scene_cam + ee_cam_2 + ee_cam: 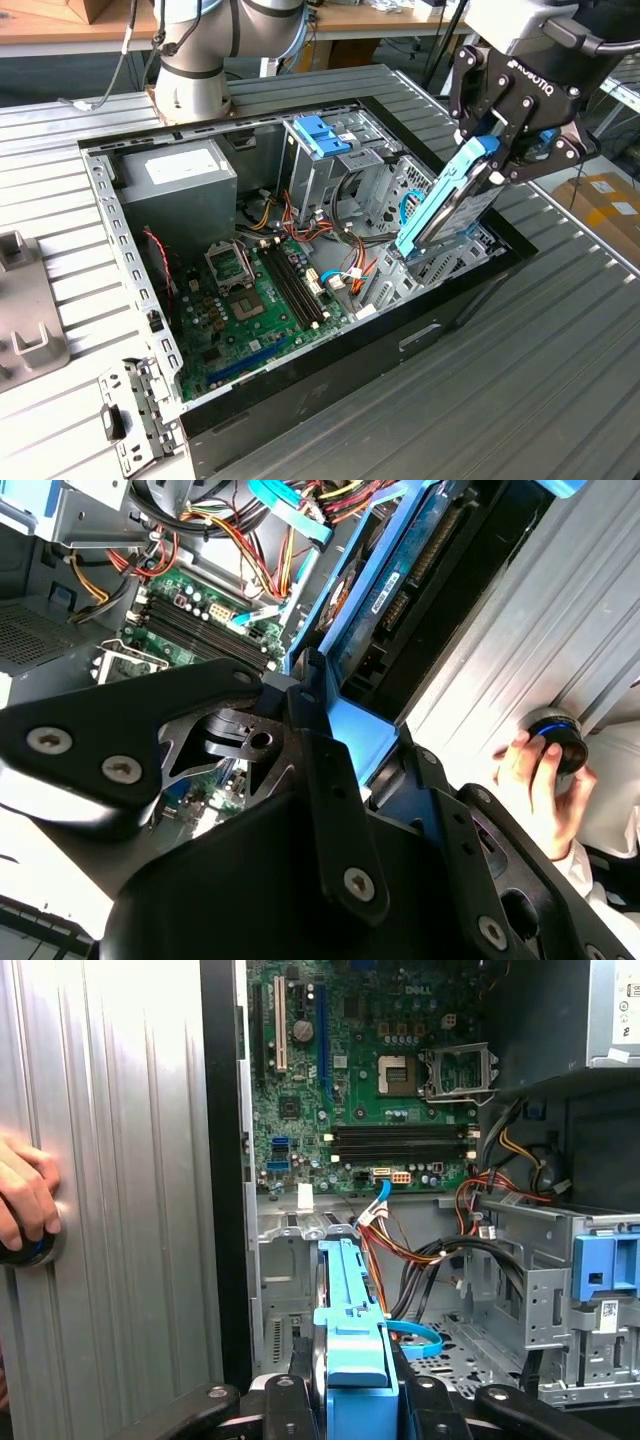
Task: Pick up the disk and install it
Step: 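Insert the disk into the insertion slot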
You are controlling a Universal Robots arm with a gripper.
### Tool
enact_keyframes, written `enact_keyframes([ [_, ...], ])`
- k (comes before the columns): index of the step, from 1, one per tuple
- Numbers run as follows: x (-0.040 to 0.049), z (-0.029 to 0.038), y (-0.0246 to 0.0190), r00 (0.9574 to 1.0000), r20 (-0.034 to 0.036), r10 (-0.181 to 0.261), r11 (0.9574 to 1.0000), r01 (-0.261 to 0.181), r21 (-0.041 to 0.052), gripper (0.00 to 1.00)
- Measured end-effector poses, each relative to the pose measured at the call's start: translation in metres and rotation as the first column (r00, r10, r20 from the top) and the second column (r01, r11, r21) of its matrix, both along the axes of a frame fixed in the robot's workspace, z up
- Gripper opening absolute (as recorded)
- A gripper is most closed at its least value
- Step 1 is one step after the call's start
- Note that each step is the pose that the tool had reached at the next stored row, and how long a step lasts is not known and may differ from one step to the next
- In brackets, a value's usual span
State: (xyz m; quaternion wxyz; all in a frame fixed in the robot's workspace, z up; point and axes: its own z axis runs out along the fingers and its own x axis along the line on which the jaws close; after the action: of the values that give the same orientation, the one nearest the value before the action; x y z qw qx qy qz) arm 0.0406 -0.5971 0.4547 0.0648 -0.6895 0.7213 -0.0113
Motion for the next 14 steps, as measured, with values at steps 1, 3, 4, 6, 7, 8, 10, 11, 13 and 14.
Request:
enact_keyframes([
  [1, 0.0, -0.0013, 0.0, 1.0, 0.0, 0.0, 1.0, 0.0, -0.0002, 0.37],
  [3, 0.0, -0.0028, 0.0001, 1.0, -0.0001, 0.0, 1.0, 0.0, -0.0003, 0.37],
  [4, 0.0, -0.0037, 0.0001, 1.0, -0.0001, 0.0, 1.0, 0.0, -0.0004, 0.37],
  [6, 0.0, -0.0061, 0.0002, 1.0, -0.0001, 0.0, 1.0, 0.0, -0.0003, 0.37],
  [7, 0.0, -0.0072, 0.0004, 1.0, 0.0, 0.0, 1.0, 0.0, -0.0004, 0.37],
  [8, 0.0, -0.0077, 0.0008, 1.0, 0.0, 0.0, 1.0, 0.0, -0.0005, 0.37],
  [10, 0.0, -0.0086, 0.0011, 1.0, 0.0, 0.0, 1.0, 0.0, 0.0001, 0.37],
  [11, 0.0, -0.0085, 0.0011, 1.0, 0.0, 0.0, 1.0, 0.0, 0.0, 0.37],
  [13, 0.0, -0.0084, 0.0013, 1.0, -0.0001, 0.0, 1.0, 0.0, -0.0003, 0.37],
  [14, 0.0, -0.0084, 0.0014, 1.0, -0.0001, 0.0, 1.0, 0.0, -0.0002, 0.37],
])
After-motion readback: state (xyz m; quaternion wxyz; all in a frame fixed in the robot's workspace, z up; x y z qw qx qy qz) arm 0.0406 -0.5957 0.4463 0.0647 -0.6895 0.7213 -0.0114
